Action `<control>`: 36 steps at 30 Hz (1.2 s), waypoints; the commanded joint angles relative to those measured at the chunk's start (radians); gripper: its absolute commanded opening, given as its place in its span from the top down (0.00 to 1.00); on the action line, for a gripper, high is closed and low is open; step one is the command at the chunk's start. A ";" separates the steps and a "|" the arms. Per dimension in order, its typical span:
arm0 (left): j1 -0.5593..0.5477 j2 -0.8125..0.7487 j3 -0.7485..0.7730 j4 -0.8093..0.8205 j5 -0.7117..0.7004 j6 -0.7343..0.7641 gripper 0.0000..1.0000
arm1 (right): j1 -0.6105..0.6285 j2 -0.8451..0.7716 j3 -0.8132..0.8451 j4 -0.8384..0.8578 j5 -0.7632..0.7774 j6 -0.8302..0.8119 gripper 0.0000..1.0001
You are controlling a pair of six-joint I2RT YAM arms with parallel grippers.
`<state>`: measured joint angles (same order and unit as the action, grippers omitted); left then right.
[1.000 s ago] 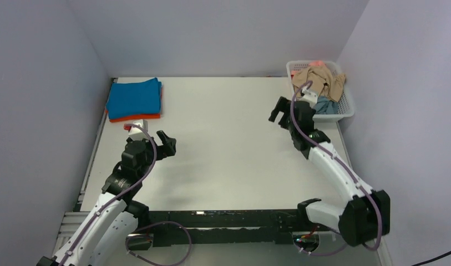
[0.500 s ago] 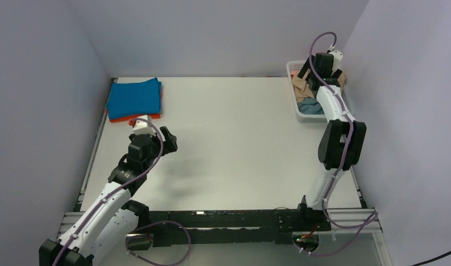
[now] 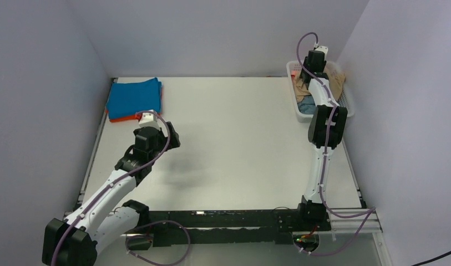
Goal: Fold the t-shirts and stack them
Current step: Grab crumpled tshirt from bin with the right arm
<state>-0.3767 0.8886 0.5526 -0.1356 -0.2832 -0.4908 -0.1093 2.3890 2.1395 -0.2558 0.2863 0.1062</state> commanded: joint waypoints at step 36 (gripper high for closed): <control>-0.002 -0.322 -0.002 -0.134 0.022 -0.079 0.01 | 0.303 -0.732 0.066 0.038 -0.635 0.083 1.00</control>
<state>-0.3767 0.6239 0.5575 -0.2085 -0.2447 -0.5407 0.0292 1.7367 2.1941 -0.2325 -0.1455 0.1883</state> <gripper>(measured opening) 0.994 0.151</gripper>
